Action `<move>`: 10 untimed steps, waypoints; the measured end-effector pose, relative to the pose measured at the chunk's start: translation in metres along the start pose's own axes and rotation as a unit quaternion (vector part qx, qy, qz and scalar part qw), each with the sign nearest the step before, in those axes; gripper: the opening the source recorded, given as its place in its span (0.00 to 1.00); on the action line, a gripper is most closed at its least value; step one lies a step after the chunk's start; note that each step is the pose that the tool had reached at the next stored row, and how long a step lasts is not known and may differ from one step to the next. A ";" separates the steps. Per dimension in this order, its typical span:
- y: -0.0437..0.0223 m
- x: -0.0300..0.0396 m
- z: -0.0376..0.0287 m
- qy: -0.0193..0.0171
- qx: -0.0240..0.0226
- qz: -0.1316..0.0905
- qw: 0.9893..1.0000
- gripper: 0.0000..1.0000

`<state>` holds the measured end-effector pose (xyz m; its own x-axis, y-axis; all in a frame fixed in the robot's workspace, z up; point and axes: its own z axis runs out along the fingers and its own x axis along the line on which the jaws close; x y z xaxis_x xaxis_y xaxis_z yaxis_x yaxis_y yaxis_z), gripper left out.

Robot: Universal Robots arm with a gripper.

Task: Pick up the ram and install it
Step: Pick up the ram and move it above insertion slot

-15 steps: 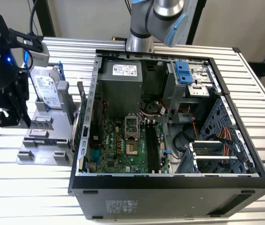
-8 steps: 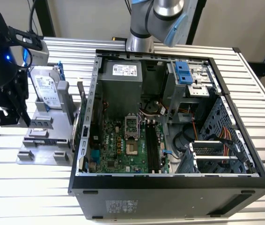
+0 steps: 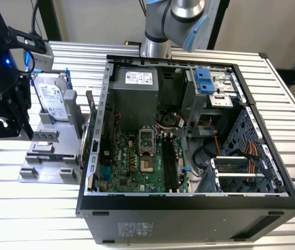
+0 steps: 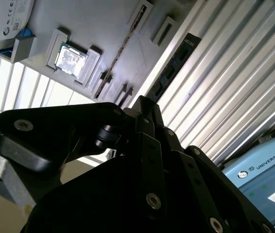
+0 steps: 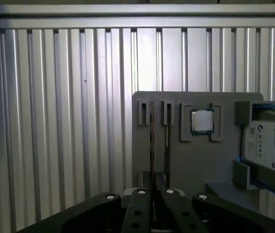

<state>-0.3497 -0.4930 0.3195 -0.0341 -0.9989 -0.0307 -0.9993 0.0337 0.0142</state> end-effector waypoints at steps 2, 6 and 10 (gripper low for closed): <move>0.0000 0.0000 -0.0008 0.000 0.000 0.000 1.000 0.00; 0.0000 -0.0001 -0.0026 0.000 0.000 0.000 1.000 0.00; 0.0001 -0.0002 -0.0044 0.000 0.000 0.000 1.000 0.00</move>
<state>-0.3497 -0.4930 0.3239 -0.0341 -0.9989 -0.0307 -0.9993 0.0337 0.0143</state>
